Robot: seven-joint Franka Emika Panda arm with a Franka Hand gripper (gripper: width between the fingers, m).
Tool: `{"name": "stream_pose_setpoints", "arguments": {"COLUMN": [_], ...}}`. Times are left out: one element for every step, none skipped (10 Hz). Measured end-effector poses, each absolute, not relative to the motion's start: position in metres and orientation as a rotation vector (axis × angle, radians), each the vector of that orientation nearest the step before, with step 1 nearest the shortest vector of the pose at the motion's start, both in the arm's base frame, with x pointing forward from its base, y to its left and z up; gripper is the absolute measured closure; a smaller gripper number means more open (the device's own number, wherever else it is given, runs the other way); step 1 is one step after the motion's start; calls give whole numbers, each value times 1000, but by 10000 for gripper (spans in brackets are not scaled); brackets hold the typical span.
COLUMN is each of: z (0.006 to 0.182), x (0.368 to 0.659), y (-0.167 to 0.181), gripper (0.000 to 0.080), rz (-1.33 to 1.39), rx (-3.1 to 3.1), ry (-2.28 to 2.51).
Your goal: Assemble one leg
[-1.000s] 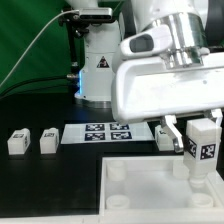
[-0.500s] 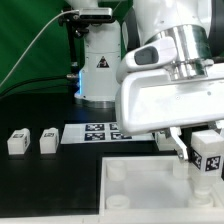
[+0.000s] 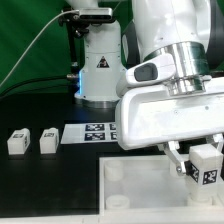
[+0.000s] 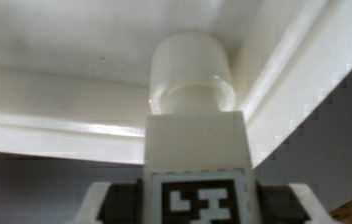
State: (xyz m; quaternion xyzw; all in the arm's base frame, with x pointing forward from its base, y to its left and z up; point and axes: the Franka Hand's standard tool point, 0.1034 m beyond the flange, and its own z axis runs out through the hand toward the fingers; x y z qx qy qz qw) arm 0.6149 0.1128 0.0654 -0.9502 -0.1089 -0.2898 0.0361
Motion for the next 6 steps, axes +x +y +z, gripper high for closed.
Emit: {"name": "stream_pose_setpoints", "arguments": {"z": [65,65,65,65,62,62], "x": [616,615,615,615,613,613], "y": [113,113,113,113,113,113], "gripper": [511,511,511,511,511,344], "rz": [-918,-912,-901,-895,-875,-875], "rx": [-2910,-2912,-2916,-2918,-2923,-2923], "ry": [-332,-329,-321,-323,-325,-325]}}
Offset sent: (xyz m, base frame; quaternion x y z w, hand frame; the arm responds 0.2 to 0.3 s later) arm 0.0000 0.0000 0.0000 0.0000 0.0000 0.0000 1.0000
